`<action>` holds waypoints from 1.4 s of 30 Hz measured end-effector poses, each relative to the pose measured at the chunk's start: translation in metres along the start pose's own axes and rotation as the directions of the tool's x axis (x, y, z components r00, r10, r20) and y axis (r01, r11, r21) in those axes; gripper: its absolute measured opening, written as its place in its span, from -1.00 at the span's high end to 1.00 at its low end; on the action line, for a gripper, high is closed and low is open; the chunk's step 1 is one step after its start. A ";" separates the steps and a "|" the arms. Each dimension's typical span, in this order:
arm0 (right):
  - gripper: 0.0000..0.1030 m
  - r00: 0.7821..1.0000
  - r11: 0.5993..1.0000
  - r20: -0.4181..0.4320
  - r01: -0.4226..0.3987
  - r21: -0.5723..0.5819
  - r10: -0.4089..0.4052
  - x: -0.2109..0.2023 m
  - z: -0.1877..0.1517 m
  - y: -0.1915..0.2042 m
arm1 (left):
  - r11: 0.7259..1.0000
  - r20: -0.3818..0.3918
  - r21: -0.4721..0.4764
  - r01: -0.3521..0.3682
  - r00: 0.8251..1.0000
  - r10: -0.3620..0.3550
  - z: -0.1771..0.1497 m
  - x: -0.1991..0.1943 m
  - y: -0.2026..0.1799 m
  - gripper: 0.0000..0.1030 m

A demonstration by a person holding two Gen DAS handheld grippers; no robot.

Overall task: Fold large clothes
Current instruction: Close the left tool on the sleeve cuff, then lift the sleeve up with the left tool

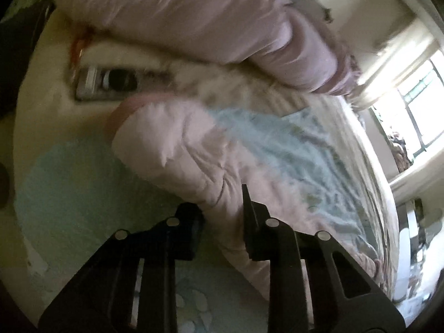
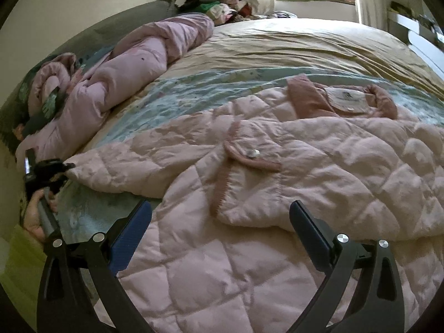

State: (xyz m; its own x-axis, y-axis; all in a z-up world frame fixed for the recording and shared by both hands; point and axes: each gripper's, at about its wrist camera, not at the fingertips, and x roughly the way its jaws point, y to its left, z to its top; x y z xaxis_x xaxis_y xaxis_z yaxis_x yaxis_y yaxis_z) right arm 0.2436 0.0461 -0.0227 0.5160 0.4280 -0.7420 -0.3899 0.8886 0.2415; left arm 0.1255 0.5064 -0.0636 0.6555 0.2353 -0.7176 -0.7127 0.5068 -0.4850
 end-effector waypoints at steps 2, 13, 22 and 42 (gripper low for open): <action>-0.92 1.000 1.000 0.010 0.001 0.011 -0.001 -0.006 0.001 -0.004 | 0.999 0.039 0.038 0.013 0.999 -0.015 0.001 -0.017 -0.015 0.72; -0.92 0.995 0.997 0.098 0.023 0.069 -0.030 -0.061 0.001 -0.039 | 0.969 0.172 0.199 0.147 0.968 -0.182 0.007 -0.113 -0.100 0.75; -0.92 0.981 0.988 0.178 0.048 0.147 -0.074 -0.107 -0.009 -0.075 | 0.911 0.202 0.354 0.209 0.934 -0.293 -0.022 -0.162 -0.177 0.75; -0.92 0.962 0.951 0.210 0.106 0.291 -0.172 -0.176 -0.044 -0.161 | 0.742 0.084 0.556 0.376 0.862 -0.500 -0.127 -0.209 -0.293 0.75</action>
State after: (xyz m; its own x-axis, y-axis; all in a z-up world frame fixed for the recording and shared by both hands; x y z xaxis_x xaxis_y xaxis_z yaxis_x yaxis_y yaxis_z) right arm 0.1819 -0.1796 0.0419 0.7240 0.2936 -0.6242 -0.0937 0.9384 0.3327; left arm 0.1653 0.2039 0.1653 0.9423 0.0190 -0.3344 -0.1434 0.9251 -0.3517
